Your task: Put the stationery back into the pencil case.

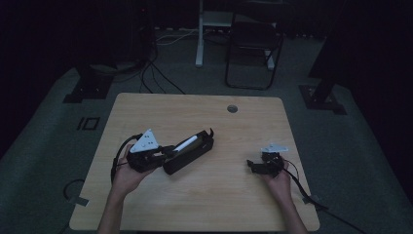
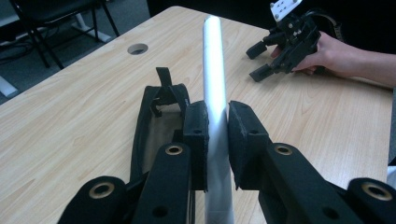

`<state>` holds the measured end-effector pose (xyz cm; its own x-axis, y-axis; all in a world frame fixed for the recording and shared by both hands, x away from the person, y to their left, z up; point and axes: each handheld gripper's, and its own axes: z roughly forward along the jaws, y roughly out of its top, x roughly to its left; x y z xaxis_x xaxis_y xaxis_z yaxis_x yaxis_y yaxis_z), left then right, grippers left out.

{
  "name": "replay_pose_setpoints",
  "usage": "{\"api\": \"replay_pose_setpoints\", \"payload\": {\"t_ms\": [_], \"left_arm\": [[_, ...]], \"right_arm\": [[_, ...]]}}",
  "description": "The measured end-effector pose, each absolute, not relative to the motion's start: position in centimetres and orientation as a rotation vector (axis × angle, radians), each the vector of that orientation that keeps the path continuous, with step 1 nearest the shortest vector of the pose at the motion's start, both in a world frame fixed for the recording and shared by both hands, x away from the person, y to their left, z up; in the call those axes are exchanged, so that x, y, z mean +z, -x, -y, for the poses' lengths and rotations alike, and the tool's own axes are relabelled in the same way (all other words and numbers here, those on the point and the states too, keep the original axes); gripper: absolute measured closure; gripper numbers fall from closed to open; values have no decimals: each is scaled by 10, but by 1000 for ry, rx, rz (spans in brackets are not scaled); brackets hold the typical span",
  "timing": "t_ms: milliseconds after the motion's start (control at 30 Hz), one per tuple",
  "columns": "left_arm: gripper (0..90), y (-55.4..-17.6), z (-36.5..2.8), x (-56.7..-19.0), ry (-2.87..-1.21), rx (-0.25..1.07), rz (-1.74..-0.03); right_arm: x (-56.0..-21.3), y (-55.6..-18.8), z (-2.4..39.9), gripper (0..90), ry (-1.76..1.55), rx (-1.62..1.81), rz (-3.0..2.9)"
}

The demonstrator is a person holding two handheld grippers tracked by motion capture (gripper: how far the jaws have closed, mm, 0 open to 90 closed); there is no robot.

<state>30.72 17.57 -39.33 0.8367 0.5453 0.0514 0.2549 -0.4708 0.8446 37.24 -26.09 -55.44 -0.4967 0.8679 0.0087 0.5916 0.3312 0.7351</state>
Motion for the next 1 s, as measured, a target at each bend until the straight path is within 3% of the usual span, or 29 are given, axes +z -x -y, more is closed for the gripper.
{"api": "replay_pose_setpoints", "payload": {"t_ms": [1000], "left_arm": [[788,-325,-179,-400,-2071,398,-613]], "right_arm": [[-554,-372,261,184,-1290,976,-2215]]}}
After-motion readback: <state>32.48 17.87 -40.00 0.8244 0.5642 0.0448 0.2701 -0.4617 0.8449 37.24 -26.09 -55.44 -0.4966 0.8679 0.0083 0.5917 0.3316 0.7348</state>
